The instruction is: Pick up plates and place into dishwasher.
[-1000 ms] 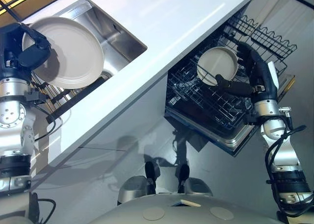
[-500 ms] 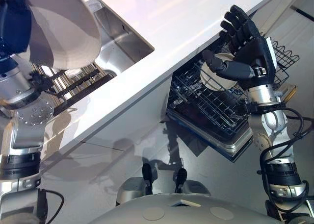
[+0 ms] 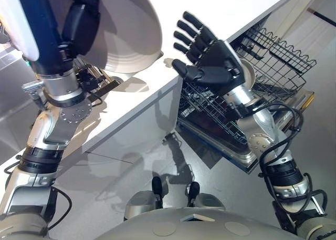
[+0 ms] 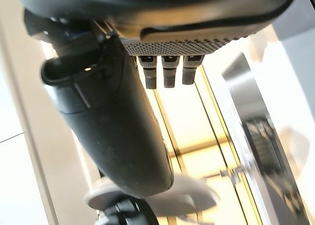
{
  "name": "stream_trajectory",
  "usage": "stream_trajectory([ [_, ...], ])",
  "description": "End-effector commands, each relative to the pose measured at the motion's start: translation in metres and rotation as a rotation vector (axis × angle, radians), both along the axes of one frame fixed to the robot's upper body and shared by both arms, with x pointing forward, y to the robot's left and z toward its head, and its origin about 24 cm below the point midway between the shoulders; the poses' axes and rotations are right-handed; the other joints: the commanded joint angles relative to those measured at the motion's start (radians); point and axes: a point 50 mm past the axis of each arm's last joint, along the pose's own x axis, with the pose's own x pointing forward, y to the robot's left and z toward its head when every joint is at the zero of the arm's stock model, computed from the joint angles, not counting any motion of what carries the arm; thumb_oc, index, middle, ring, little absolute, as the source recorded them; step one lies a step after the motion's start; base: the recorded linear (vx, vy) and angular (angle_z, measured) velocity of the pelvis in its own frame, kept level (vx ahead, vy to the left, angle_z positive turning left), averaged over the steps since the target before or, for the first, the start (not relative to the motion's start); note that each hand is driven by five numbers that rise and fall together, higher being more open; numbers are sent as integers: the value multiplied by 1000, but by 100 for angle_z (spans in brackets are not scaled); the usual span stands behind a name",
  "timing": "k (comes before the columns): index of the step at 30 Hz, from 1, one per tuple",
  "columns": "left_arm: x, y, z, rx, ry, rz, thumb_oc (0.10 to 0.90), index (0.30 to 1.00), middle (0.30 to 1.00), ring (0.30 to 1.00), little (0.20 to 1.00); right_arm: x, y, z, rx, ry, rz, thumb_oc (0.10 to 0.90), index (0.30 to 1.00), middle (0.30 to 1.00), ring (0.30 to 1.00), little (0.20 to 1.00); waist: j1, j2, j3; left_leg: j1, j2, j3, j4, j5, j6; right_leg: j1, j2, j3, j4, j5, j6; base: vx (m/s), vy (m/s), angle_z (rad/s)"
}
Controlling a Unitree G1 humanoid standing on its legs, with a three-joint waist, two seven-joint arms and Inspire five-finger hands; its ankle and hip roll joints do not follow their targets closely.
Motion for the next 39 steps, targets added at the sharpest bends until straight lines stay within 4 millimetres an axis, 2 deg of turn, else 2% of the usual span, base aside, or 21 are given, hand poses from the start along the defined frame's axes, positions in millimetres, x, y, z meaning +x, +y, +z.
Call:
stream_trajectory([
  [1,16,-5,14,-63,-62,-6,100,300,300,300,200,-4,19,41,153,-176,106,800,900,900,900,900,-18,3,-174,17,-1,-2,39,-118,-43,-35,78,-13,152,-168,-21,0,0,0],
  [11,34,-42,-12,-65,81,-107,100,300,300,300,200,2,44,28,184,-76,121,800,900,900,900,900,-31,8,-171,27,-2,9,33,-116,-38,-28,84,1,140,-159,-19,9,3,-3],
  [22,31,-66,-26,-34,175,-236,100,300,300,300,200,3,44,28,225,-83,50,800,900,900,900,900,-34,13,-164,34,-6,6,25,-116,-31,-24,86,7,135,-156,-17,0,0,0],
  [23,30,-68,-28,-29,179,-247,100,300,300,300,200,3,43,28,224,-91,33,355,519,519,519,455,-34,13,-163,33,-7,5,25,-116,-30,-24,85,7,136,-155,-17,0,0,0],
  [24,29,-71,-31,-28,187,-265,100,300,300,300,200,3,43,28,222,-96,20,133,328,328,328,233,-34,13,-161,33,-8,4,25,-116,-29,-25,85,8,136,-155,-17,0,0,0],
  [25,28,-73,-32,-30,193,-280,100,300,300,300,200,3,42,28,224,-91,15,100,300,300,300,200,-34,13,-160,33,-8,3,24,-116,-28,-26,85,9,137,-155,-17,0,0,0],
  [30,21,-83,-34,-65,274,-454,100,300,300,300,200,4,37,26,246,-84,-50,100,300,300,300,200,-31,15,-155,34,-10,-2,19,-114,-24,-26,86,10,136,-155,-16,0,0,0],
  [33,13,-101,-41,-137,501,-852,100,300,300,300,200,3,30,26,298,-82,-109,100,300,300,300,200,-27,16,-147,34,-9,-7,20,-116,-21,-27,83,7,139,-155,-14,0,0,0],
  [38,12,-122,-65,-222,801,-1206,108,307,307,307,208,3,19,30,354,-112,-204,100,300,300,300,200,-28,19,-137,38,-10,-4,21,-119,-16,-26,81,7,135,-148,-9,0,0,0],
  [39,11,-125,-75,-229,871,-1268,207,392,392,392,307,3,13,31,367,-121,-230,100,300,300,300,200,-29,20,-135,39,-10,-1,20,-120,-15,-25,79,7,130,-144,-8,0,0,0],
])
